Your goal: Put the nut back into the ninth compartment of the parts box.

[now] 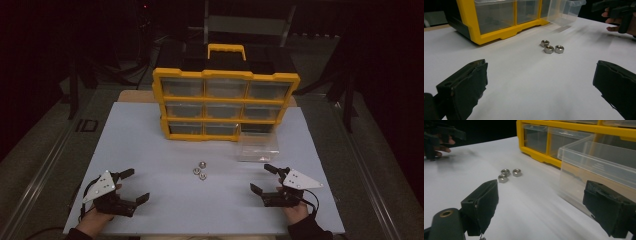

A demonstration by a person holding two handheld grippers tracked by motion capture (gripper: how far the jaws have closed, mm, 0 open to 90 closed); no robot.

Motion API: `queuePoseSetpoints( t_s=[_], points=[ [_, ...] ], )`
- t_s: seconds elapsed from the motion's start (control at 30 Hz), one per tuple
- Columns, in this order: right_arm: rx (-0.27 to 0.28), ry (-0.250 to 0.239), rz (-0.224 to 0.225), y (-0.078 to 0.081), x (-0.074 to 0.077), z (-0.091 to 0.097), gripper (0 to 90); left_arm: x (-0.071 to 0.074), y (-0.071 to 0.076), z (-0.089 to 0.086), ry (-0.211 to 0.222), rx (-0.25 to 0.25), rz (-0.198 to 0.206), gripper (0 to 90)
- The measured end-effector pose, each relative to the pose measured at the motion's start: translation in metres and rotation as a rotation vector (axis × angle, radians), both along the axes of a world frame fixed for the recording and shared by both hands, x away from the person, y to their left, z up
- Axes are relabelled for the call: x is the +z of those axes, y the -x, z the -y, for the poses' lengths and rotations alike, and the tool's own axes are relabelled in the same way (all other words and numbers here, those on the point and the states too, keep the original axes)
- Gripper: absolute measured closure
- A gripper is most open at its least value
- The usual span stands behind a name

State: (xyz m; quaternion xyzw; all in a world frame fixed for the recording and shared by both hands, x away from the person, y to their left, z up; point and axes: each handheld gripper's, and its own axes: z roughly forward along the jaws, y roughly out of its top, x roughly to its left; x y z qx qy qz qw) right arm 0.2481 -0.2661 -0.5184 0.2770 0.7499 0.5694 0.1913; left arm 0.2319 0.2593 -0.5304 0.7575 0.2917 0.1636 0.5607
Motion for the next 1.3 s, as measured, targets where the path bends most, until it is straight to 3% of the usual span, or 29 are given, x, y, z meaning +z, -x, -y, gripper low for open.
queuePoseSetpoints(
  t_s=[0.23, 0.4, 0.53, 0.8, 0.97, 1.07, 1.13, 1.27, 1.3],
  points=[
    [0.011, -0.004, -0.003, 0.001, 0.0, 0.0, 13.2, 0.002, -0.001, 0.003, -0.009, -0.006, 0.004, 0.0],
    [0.016, -0.004, 0.001, 0.003, 0.001, 0.001, 13.2, 0.004, -0.002, 0.004, 0.02, -0.004, -0.001, 0.0],
    [0.014, -0.002, 0.007, 0.004, 0.002, 0.0, 13.2, 0.005, -0.001, 0.006, 0.02, 0.0, -0.002, 0.0],
    [0.007, -0.012, 0.017, 0.006, 0.005, 0.0, 13.2, 0.018, 0.002, 0.01, 0.047, 0.01, 0.033, 0.0],
    [0.008, -0.018, 0.016, 0.006, 0.006, -0.002, 13.2, 0.041, -0.001, 0.012, 0.128, 0.009, 0.02, 0.0],
    [0.005, -0.018, 0.02, 0.007, 0.007, -0.002, 13.2, 0.058, -0.003, 0.017, 0.138, -0.01, 0.034, 0.0],
    [0.006, -0.018, 0.023, 0.007, 0.007, -0.002, 13.3, 0.067, -0.006, 0.02, 0.118, -0.016, 0.034, 0.0],
    [0.013, -0.021, 0.014, 0.007, 0.006, -0.003, 13.3, 0.08, -0.016, 0.028, 0.117, -0.054, -0.039, 0.0],
    [0.015, -0.022, 0.013, 0.007, 0.006, -0.003, 13.3, 0.083, -0.019, 0.031, 0.122, -0.058, -0.027, 0.0]
  ],
)
